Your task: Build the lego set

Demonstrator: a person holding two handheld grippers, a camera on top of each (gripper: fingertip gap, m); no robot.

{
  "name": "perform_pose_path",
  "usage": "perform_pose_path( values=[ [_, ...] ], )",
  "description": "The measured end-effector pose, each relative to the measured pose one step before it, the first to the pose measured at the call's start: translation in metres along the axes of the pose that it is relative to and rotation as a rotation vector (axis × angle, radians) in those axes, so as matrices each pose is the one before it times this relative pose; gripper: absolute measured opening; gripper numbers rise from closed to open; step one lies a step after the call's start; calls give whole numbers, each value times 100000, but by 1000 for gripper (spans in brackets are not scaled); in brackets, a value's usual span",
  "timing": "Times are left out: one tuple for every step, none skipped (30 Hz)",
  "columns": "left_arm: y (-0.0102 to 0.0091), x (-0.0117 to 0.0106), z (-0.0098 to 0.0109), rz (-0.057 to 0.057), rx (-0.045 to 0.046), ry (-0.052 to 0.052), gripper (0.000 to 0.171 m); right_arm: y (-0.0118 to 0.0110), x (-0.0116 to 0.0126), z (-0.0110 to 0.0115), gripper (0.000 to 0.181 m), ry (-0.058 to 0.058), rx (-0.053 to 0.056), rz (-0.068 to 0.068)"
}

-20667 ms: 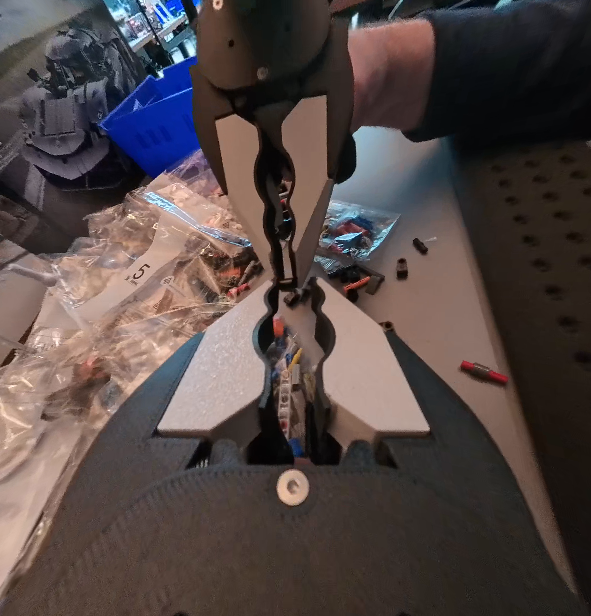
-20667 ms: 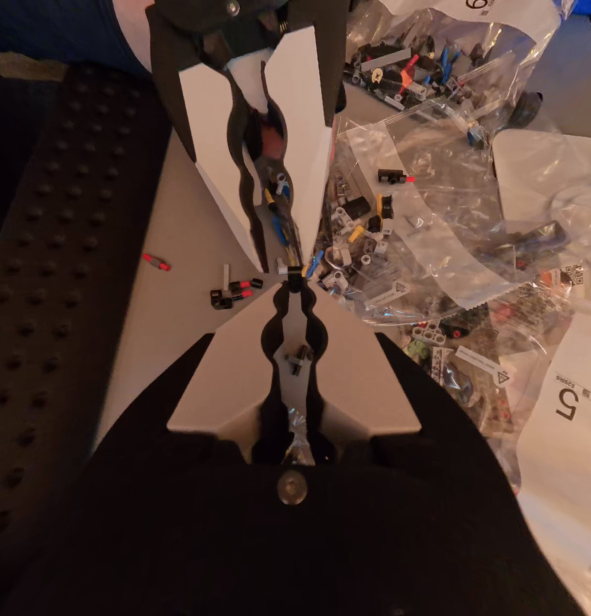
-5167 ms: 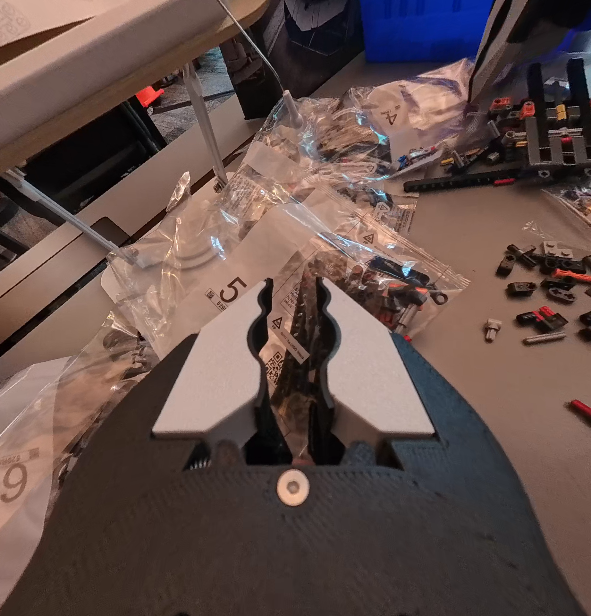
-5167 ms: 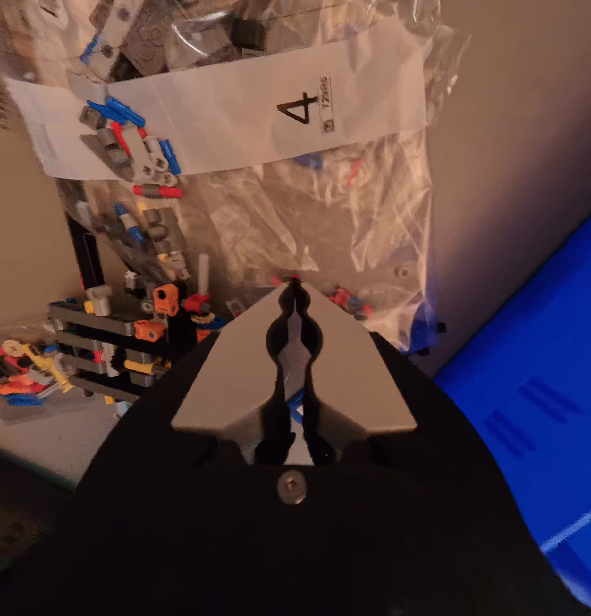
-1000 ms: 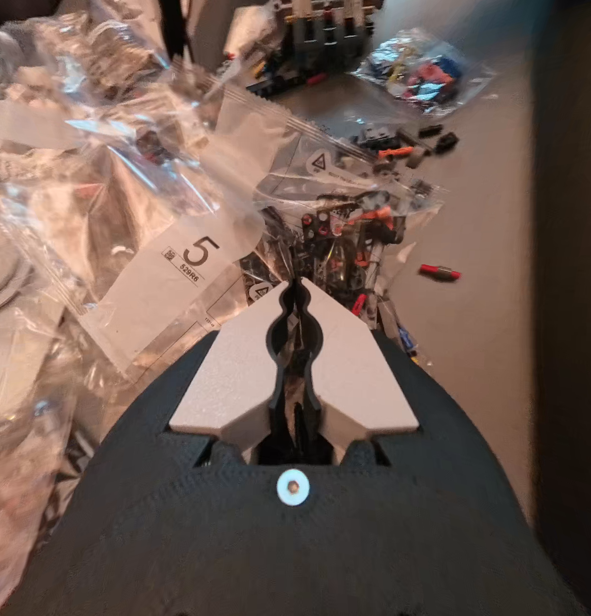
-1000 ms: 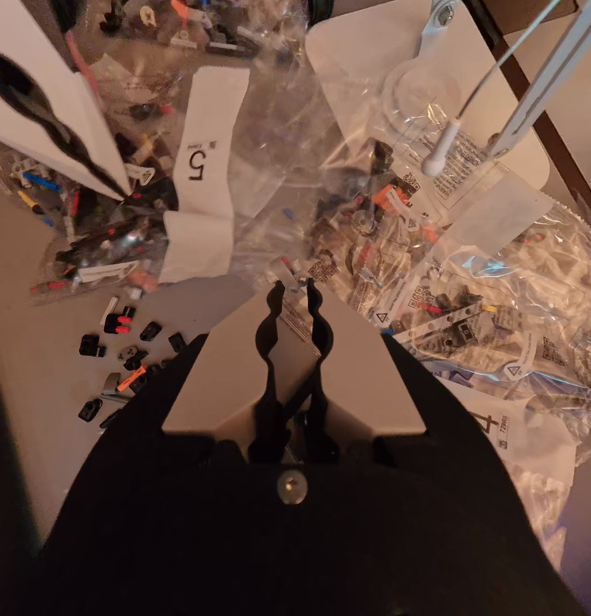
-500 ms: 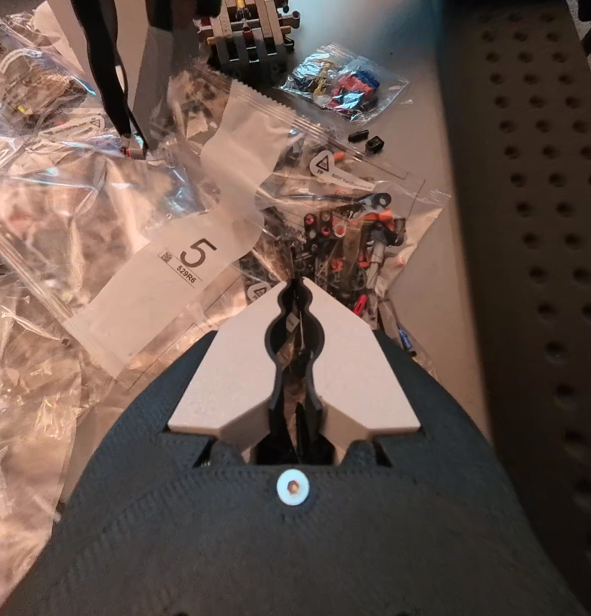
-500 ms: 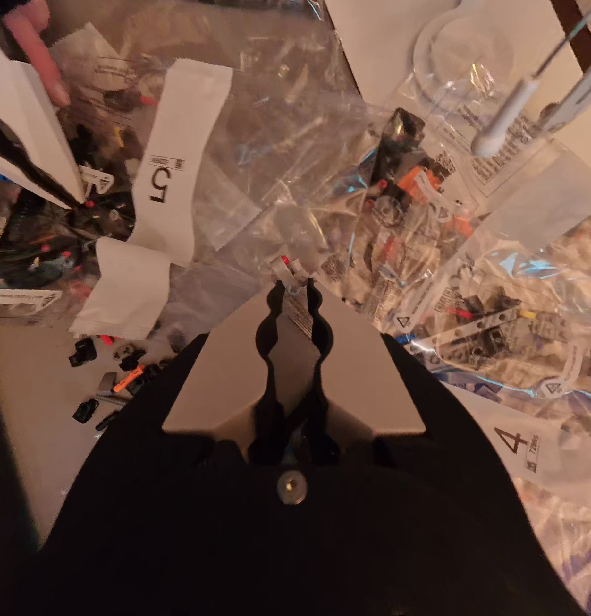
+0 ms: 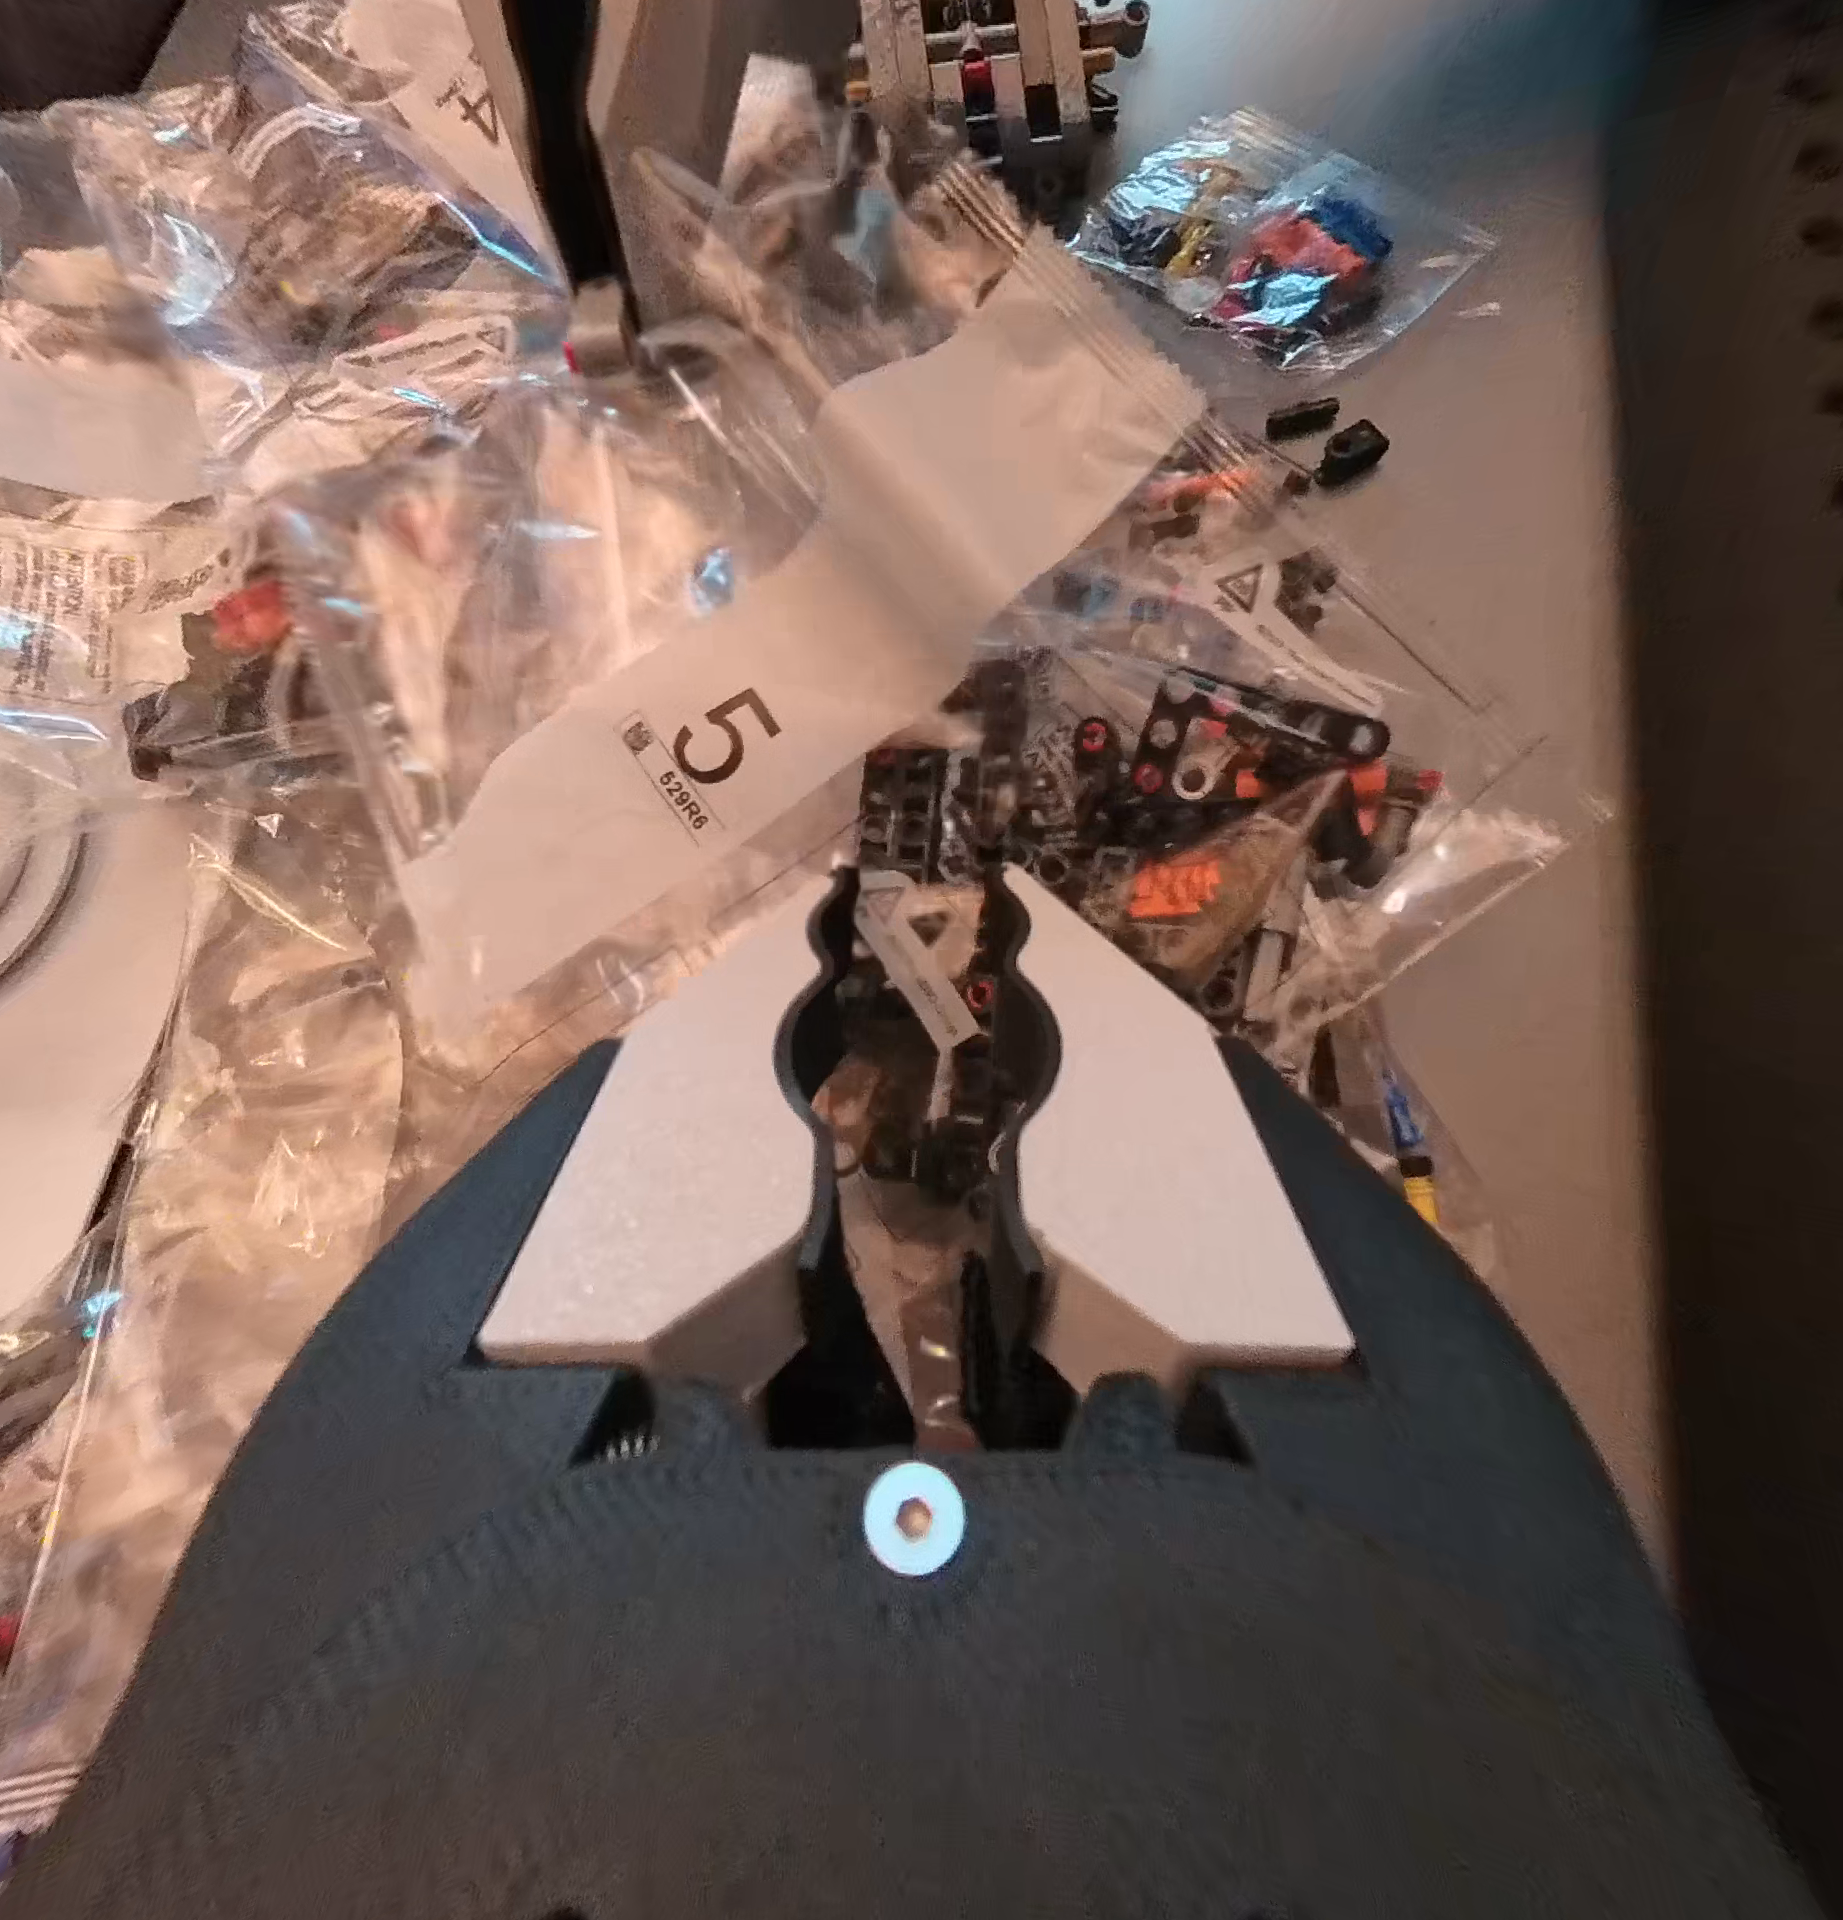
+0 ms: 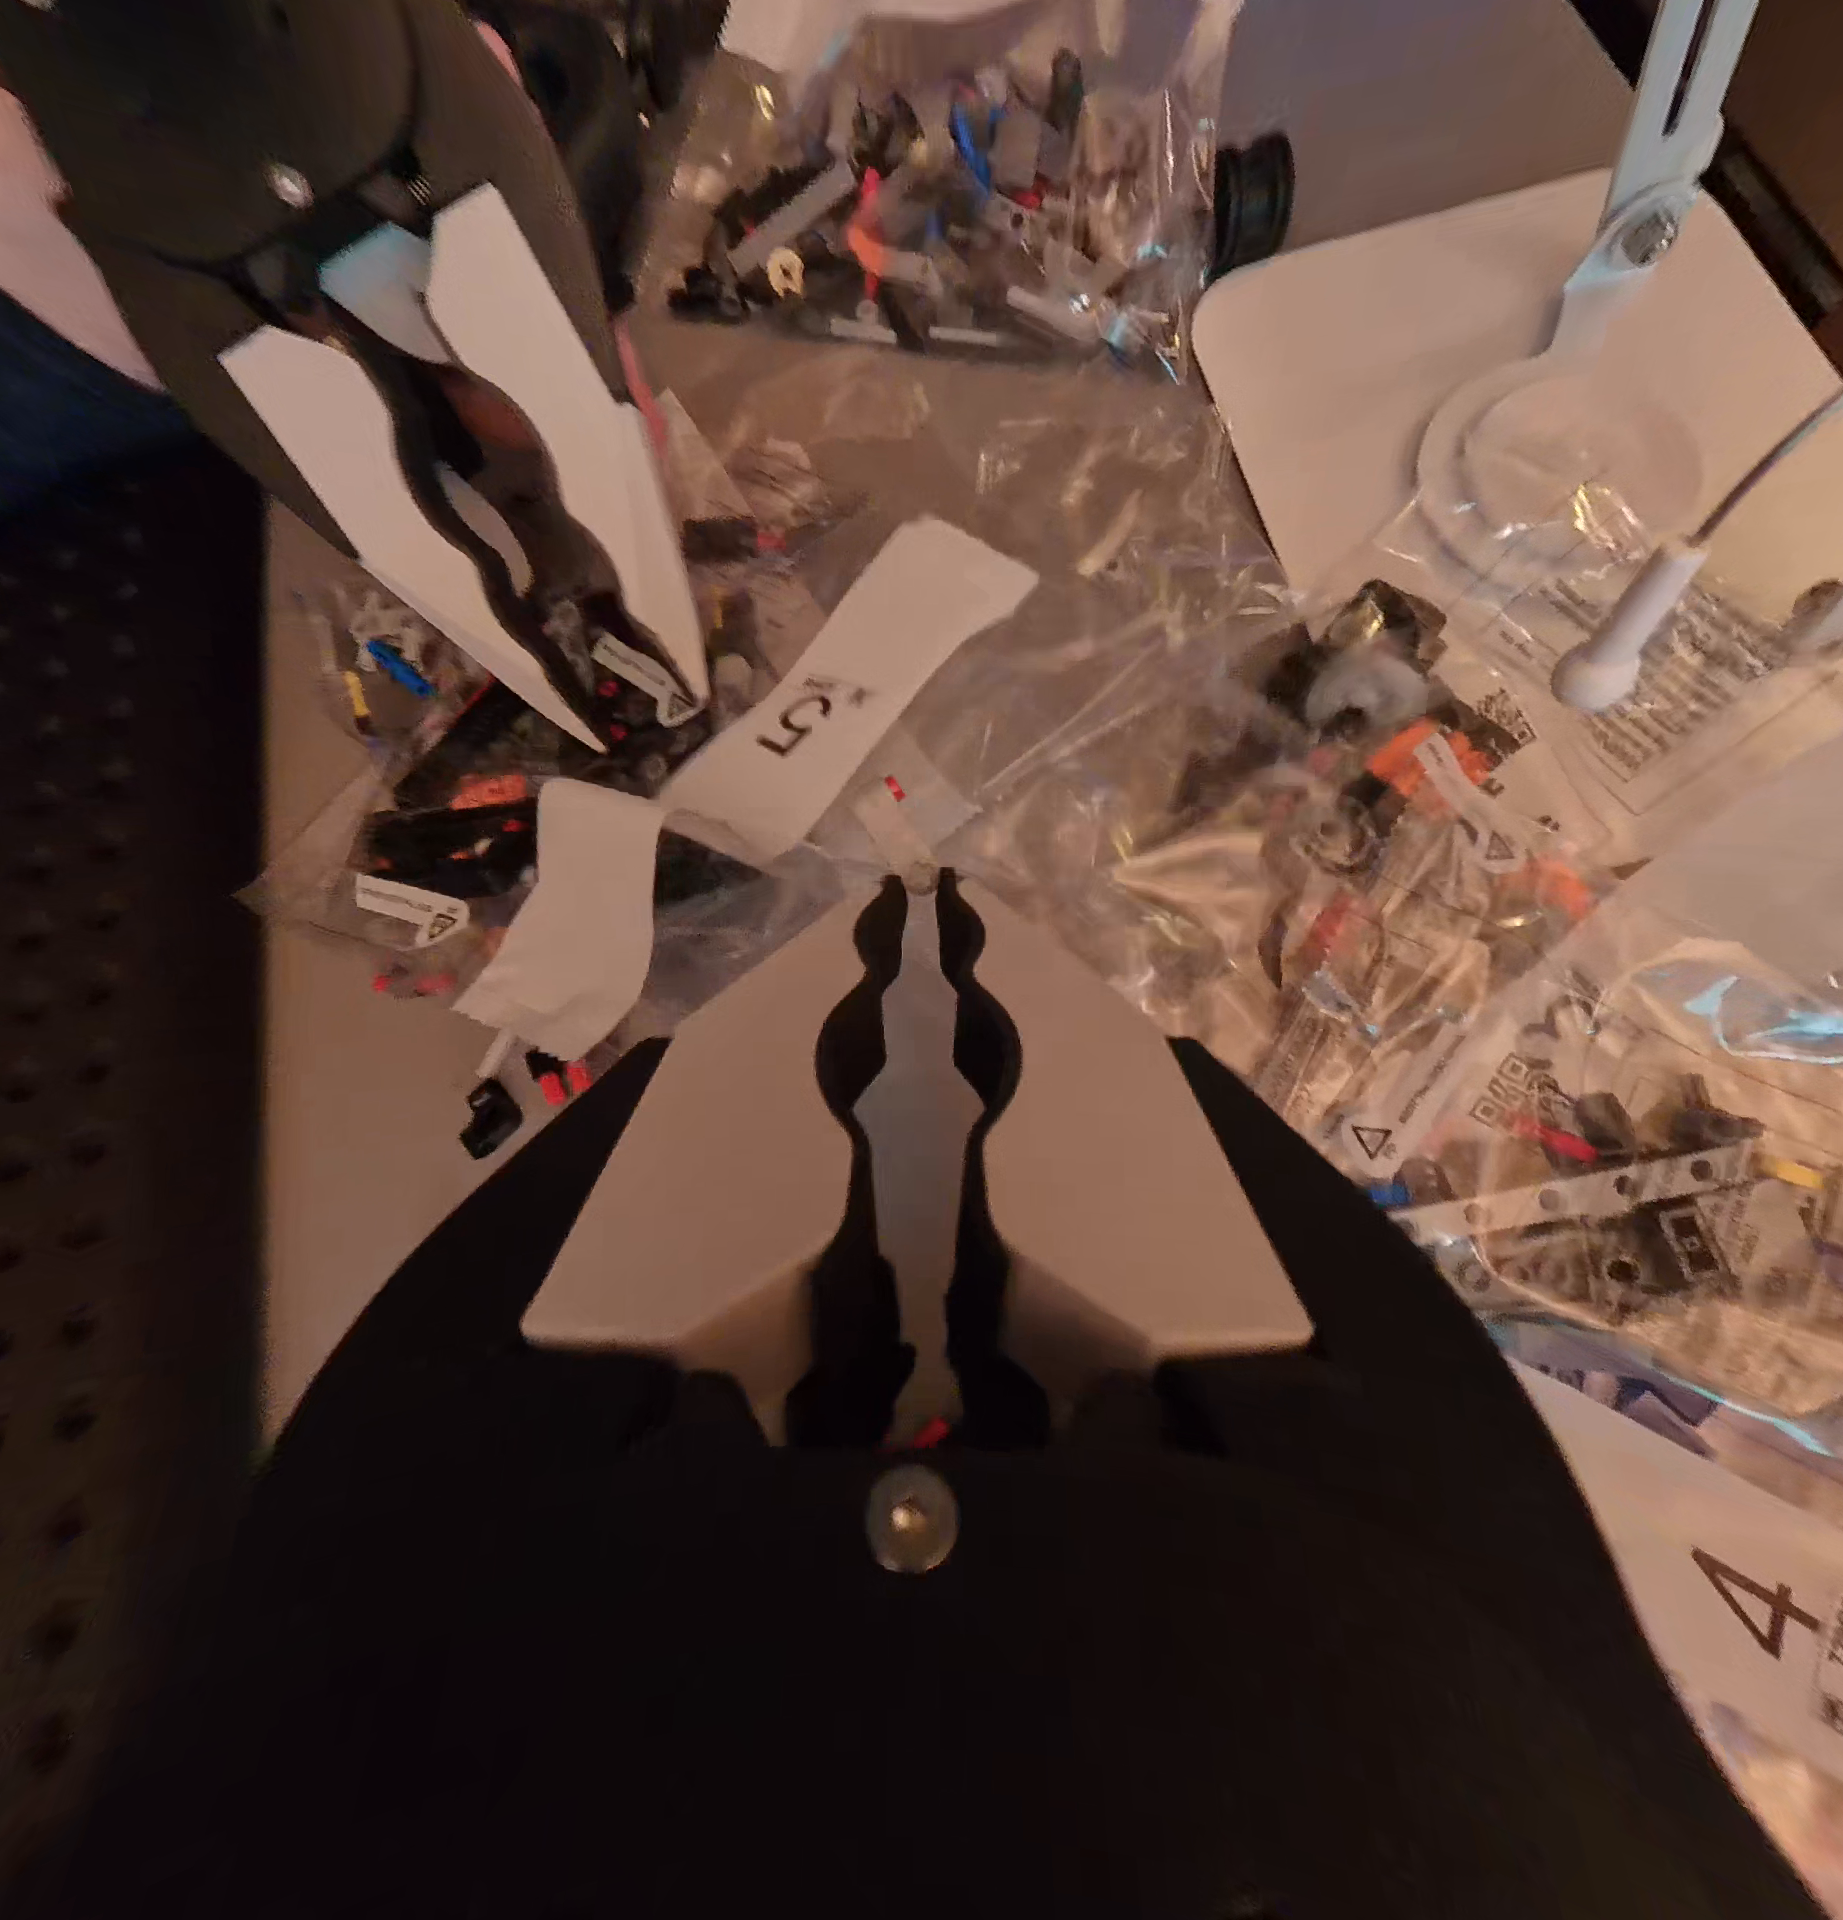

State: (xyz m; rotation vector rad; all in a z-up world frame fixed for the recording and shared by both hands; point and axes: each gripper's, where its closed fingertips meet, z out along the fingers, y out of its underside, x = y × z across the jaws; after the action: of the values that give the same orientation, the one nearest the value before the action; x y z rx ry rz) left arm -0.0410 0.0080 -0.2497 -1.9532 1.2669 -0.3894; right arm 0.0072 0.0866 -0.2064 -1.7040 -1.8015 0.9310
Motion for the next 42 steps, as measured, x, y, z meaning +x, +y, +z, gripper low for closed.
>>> perform_pose_path(
  values=[
    [-31,-160,81,19,-151,-982,24,-316,-251,-116,3,-1252,1684,-296],
    [26,-189,94,-189,-414,-1049,24,-247,-223,-70,3,-1036,1165,-259],
    [-6,-196,69,-338,-135,-918,26,-77,-168,-10,3,-685,226,-48],
    [29,-358,7,44,-290,-2015,25,95,-89,36,3,-251,-773,-21],
    [294,-511,39,319,-1686,-2958,25,213,-59,99,3,-220,-1299,-113],
    [260,-417,30,-85,-1245,-2182,25,208,-84,135,3,-435,-1168,-113],
    [140,-417,-21,-376,-694,-2101,26,135,-144,143,3,-857,-675,-151],
    [57,-408,-50,-677,-148,-1960,27,92,-137,140,3,-802,-581,-297],
    [102,-385,-24,-716,-426,-1724,27,24,-162,105,3,-719,-235,-511],
    [164,-288,21,-677,-654,-1308,27,-66,-181,36,3,-772,161,-478],
    [107,-219,21,-433,-519,-1089,26,-64,-188,21,3,-773,135,-415],
    [149,-208,43,122,-918,-1209,26,-43,-216,36,3,-821,-62,-462],
    [195,-239,95,137,-1117,-1464,25,-50,-253,73,3,-1034,-7,-532],
    [313,-218,139,61,-1873,-1205,25,-95,-300,106,3,-1290,212,-444],
    [241,-241,118,-33,-1322,-1355,25,-111,-307,136,3,-1319,284,-436],
    [102,-238,75,-303,-530,-1176,25,-101,-327,168,3,-1332,108,-721],
    [136,-236,81,-588,-655,-1045,25,-153,-397,157,3,-1427,321,-1321],
    [185,-271,105,-670,-915,-1156,25,-136,-347,168,3,-1034,171,-1278],
    [140,-258,80,-544,-612,-1110,26,-87,-228,160,3,-549,-241,-670],
    [73,-244,61,-483,-302,-1097,26,-81,-234,179,3,-731,-113,-460],
    [76,-203,75,-520,-406,-888,26,-166,-386,186,3,-1586,489,-739],
    [53,-215,73,-501,-316,-1045,26,-133,-294,202,3,-1149,374,-756],
    [54,-274,67,-611,-405,-1456,25,109,-61,205,3,161,-1158,-440],
    [97,-310,56,-426,-624,-1610,25,297,98,173,3,1030,-2232,-353],
    [34,-169,27,-199,-188,-808,24,325,187,131,3,1417,-1997,-233],
    [-15,-70,3,-260,128,-250,23,374,282,108,3,1566,-1977,233],
    [-7,-63,-6,-472,45,-185,23,496,297,127,3,1457,-2707,296],
    [13,-32,-11,-431,-26,-12,23,588,326,144,3,1712,-3116,-25],
    [-37,-15,-11,-178,267,22,24,577,382,164,3,2043,-2983,313],
    [-75,-17,-17,-181,475,5,22,403,239,151,3,988,-2130,694],
    [-5,38,22,-52,-15,264,22,60,-103,137,3,-981,-246,410],
    [47,44,46,186,-296,164,22,-183,-327,116,3,-2138,1044,30],
    [-4,19,12,381,-62,-58,22,-169,-369,135,3,-2066,660,-159],
    [-51,-12,5,244,178,-227,22,-55,-327,195,3,-1464,-289,-473],
    [9,14,10,-5,-139,26,22,-38,-263,241,3,-850,-450,-924],
    [27,-59,12,-50,-128,-234,22,-95,-144,239,3,-179,-121,-739],
    [16,-50,-13,-27,-142,-252,22,-19,-102,206,3,-237,-595,-98],
    [-10,-19,-43,92,137,-104,22,149,-75,128,3,-85,-1438,-216],
    [-40,25,-55,99,184,114,22,169,79,-26,3,983,-997,-699],
    [-87,95,-72,-90,384,448,22,19,190,-210,3,1367,323,-373],
    [-204,188,-109,-72,976,996,24,-119,181,-337,3,613,1408,592],
    [-328,258,-148,106,1530,1300,25,-159,191,-411,3,246,1829,1254]
  ],
)
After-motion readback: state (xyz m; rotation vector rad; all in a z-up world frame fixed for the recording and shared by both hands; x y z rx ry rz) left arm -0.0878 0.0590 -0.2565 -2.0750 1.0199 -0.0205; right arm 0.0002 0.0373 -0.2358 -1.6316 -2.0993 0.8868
